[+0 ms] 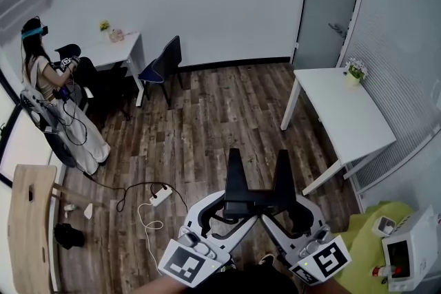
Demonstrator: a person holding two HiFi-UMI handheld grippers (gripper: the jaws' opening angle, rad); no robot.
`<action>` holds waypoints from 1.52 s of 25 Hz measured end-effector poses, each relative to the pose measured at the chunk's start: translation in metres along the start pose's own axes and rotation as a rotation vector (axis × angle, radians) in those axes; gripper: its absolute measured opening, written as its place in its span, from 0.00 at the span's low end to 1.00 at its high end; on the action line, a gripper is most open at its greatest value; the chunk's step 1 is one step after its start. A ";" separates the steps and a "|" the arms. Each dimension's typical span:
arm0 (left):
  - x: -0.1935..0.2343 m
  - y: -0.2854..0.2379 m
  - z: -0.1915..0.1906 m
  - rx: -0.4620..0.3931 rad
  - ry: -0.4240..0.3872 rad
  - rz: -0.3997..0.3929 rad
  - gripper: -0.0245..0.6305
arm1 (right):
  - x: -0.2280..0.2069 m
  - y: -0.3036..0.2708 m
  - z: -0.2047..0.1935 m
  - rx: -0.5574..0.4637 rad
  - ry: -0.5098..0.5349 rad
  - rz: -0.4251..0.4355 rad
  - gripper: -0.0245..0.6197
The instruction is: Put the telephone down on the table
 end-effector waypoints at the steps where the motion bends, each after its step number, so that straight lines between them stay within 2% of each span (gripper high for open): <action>1: 0.003 0.000 0.000 -0.001 -0.001 0.000 0.45 | 0.000 -0.003 0.000 0.000 0.003 -0.001 0.40; 7: 0.021 -0.011 0.000 -0.009 -0.003 0.001 0.45 | -0.011 -0.021 -0.002 -0.005 0.008 0.003 0.40; 14: 0.043 -0.045 0.001 -0.012 -0.014 0.033 0.45 | -0.050 -0.046 -0.002 -0.011 0.012 0.032 0.40; 27: 0.073 -0.142 0.005 0.003 -0.030 0.101 0.45 | -0.158 -0.080 0.000 -0.014 0.003 0.104 0.40; 38: 0.069 -0.232 0.008 0.027 -0.047 0.137 0.45 | -0.253 -0.079 0.005 -0.027 0.001 0.143 0.40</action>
Point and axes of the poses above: the fingertips, and each gripper's own axes: y backward along the fingers, x to its left, z out of its top, the point moved 9 cm from there along y, backward along the fingers, and after that the axes turned 11 degrees about z, right-handed, at the moved point
